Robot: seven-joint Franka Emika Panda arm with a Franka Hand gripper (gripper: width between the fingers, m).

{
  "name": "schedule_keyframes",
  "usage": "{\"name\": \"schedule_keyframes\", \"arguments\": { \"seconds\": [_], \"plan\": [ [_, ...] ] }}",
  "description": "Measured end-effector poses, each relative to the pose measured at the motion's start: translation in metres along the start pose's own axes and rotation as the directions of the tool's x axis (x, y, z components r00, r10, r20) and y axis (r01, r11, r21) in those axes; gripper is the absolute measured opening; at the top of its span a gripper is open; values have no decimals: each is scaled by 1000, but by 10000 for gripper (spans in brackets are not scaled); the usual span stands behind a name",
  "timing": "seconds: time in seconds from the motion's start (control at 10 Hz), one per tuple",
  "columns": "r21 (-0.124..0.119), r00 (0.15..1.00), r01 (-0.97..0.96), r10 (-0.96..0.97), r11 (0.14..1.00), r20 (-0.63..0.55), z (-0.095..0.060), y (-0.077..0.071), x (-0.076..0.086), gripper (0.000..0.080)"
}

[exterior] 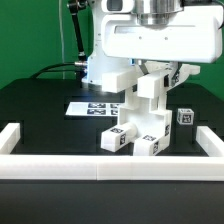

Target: Assemble chair

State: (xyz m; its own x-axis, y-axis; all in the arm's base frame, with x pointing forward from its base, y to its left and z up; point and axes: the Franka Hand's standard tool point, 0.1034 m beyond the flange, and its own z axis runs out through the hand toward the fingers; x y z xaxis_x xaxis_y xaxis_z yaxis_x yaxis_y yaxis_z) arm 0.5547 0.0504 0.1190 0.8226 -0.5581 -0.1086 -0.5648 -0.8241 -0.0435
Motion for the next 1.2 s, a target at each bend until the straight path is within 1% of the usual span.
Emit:
{"name": "schedule_keyframes", "arguments": {
  "seconds": [0.4, 0.6, 0.7, 0.9, 1.1, 1.2],
  "plan": [
    [-7, 1000, 3, -3, 1000, -2, 8, 0, -1, 290],
    [-12, 1000, -17, 17, 1000, -2, 15, 3, 1, 290],
    [-15, 997, -74, 74, 997, -1, 17, 3, 1, 290],
    [-11, 982, -187, 187, 982, -10, 20, 2, 1, 290],
    [-9, 949, -316, 315, 949, -11, 20, 1, 1, 290],
    [-9, 947, -322, 321, 947, -12, 20, 1, 1, 290]
  ]
}}
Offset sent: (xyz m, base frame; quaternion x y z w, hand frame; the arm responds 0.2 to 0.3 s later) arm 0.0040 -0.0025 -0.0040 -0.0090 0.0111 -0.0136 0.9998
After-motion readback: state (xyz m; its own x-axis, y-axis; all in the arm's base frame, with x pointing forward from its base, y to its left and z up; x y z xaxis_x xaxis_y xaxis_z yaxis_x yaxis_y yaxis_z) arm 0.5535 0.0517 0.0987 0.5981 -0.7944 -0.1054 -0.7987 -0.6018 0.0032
